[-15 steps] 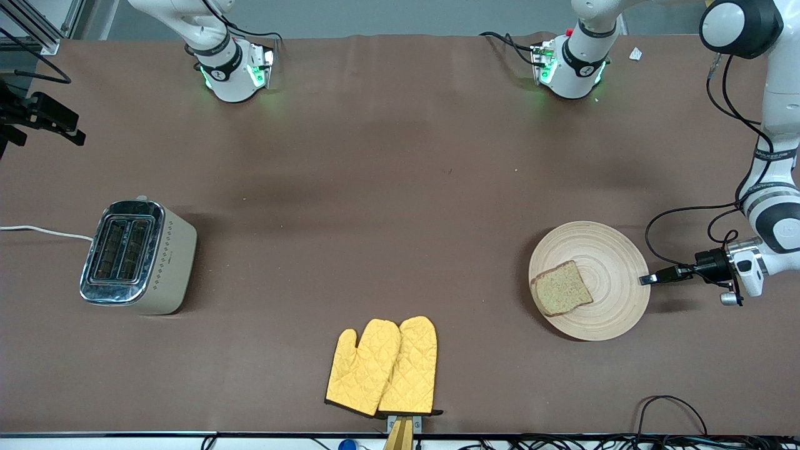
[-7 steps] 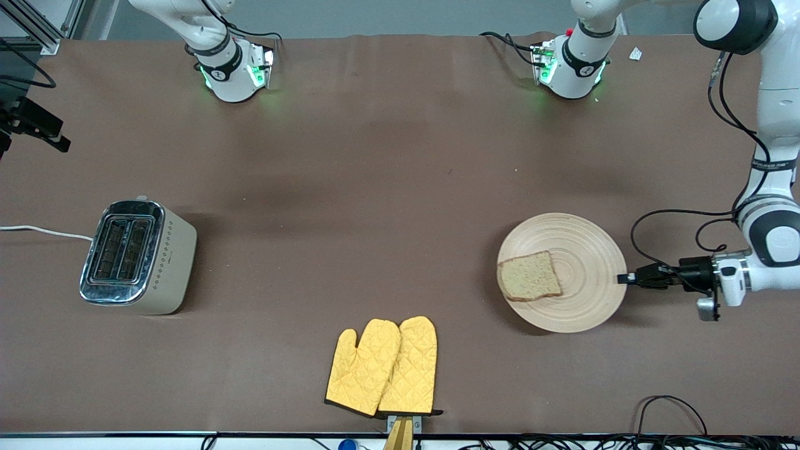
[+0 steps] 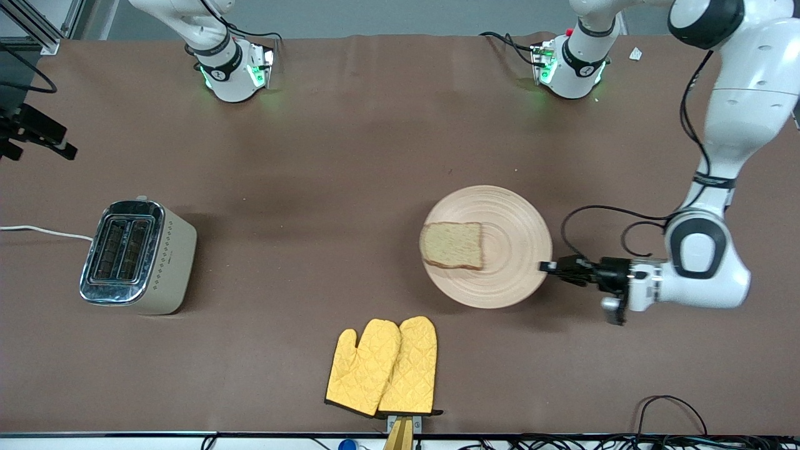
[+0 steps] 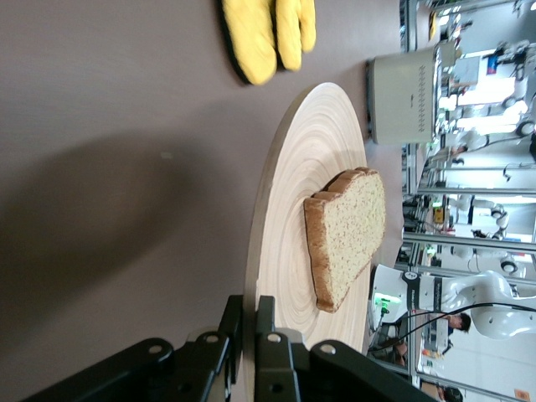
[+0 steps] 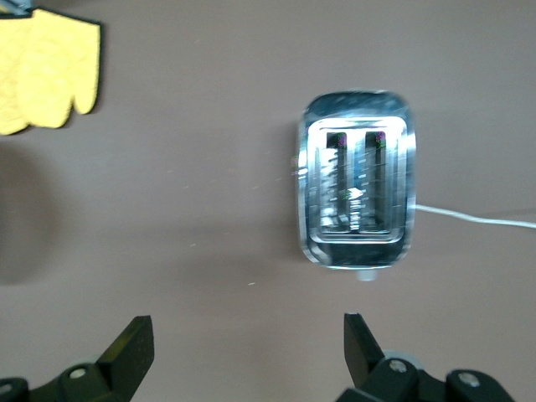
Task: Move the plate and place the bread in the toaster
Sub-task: 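Slide the plate toward the toaster with the left gripper while the right gripper advances, then move the right gripper from the toaster down onto the bread slice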
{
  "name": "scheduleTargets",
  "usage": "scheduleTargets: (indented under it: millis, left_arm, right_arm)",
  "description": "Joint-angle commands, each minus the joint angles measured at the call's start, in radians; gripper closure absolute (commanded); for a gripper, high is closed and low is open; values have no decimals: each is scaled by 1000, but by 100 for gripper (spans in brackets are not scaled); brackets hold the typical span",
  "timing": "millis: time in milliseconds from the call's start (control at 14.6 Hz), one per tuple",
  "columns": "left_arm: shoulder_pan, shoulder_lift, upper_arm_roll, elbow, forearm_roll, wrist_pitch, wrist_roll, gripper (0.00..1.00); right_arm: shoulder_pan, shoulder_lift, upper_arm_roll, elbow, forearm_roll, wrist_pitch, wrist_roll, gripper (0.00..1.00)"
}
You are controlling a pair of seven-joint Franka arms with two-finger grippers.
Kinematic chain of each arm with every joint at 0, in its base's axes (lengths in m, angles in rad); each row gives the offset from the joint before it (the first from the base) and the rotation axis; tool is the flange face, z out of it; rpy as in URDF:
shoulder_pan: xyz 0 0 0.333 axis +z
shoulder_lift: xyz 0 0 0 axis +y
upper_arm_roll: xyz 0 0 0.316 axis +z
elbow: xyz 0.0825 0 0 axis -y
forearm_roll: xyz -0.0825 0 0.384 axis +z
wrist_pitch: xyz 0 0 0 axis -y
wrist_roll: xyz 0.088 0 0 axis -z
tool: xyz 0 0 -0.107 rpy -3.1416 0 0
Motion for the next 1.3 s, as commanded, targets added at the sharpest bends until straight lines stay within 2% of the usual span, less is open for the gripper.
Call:
scheduleTargets:
  millis: [0,274,411,548,754,1028,1234]
  left_arm:
    - [-93,-12,-4,-60,-117,103,-15,100]
    - [-233,19,-2,-68,-248,212,-6,100]
    - [-284,36,-2,-70,-280,273,-1,100]
    - [-298,62,-2,-68,-315,310,39,100]
    - [-324,98,-2,-67,-411,344,149,100]
    - [-342,122,-2,-65,-418,395,163,99]
    - [-345,138,-1,-62,-418,407,165,98]
  right_arm:
    - [-11,91,11,6,100,7,13,0]
    - [60,231,15,2,131,124,16,0]
    - [94,257,15,-56,131,199,17,0]
    - [110,292,17,-115,132,266,16,0]
    - [166,361,17,-124,132,286,16,0]
    - [238,365,18,-256,143,462,17,0]
    - [282,365,17,-368,255,631,17,1]
